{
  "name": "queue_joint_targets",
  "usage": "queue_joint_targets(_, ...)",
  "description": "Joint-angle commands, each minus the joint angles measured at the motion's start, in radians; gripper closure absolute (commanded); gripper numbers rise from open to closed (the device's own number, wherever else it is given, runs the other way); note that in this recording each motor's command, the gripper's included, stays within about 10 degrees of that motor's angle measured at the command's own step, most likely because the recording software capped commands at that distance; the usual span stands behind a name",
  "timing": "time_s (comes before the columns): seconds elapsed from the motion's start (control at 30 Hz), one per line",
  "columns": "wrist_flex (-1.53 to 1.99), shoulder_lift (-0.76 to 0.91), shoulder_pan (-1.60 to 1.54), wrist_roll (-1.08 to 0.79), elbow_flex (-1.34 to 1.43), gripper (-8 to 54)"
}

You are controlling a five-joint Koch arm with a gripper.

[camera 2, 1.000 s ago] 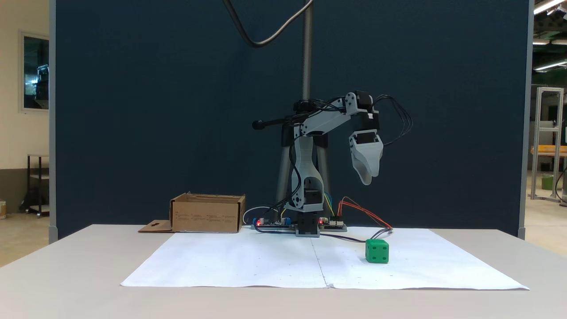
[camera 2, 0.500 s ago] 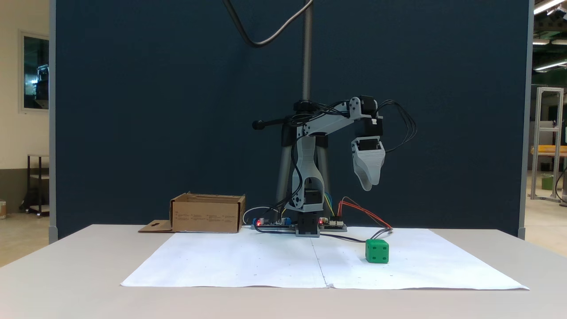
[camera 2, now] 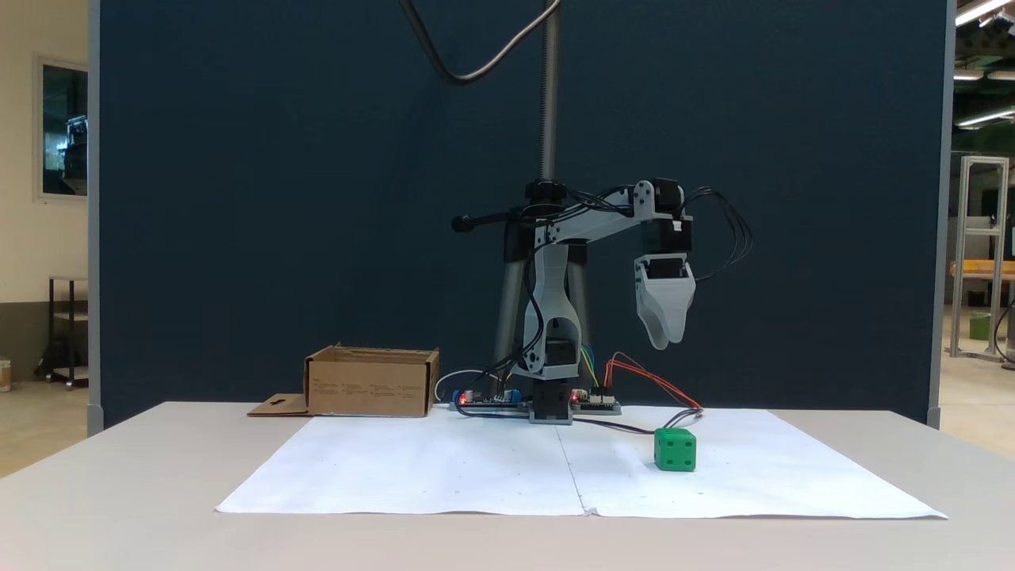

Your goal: Grasp a green dice and put it in the bin.

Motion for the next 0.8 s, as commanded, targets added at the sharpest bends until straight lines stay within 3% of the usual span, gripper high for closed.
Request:
queue_joint_targets(0.0,0.012,0.005,-0.018,0.071,-0.032,0.8)
queue_joint_targets(0.77,-0.091,-0.144,0.003,0.071,-0.031,1.0)
